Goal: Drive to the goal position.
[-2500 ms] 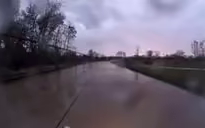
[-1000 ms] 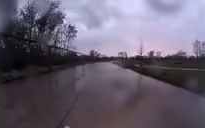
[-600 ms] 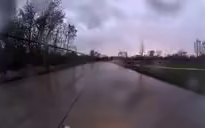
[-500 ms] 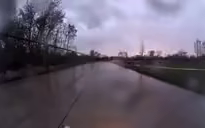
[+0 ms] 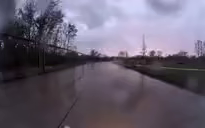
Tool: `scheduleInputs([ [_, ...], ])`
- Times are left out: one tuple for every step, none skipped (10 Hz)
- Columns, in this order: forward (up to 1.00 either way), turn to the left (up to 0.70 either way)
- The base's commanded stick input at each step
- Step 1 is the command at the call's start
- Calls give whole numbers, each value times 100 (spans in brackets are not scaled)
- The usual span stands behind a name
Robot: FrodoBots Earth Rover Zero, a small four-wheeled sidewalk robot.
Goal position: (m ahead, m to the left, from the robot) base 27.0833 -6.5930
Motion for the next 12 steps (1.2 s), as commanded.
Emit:
scheduleInputs([
  [70,0],
  [70,0],
  [70,0],
  [70,0],
  [70,0],
  [70,0],
  [70,0],
  [70,0],
  [70,0],
  [70,0],
  [70,0],
  [70,0],
])
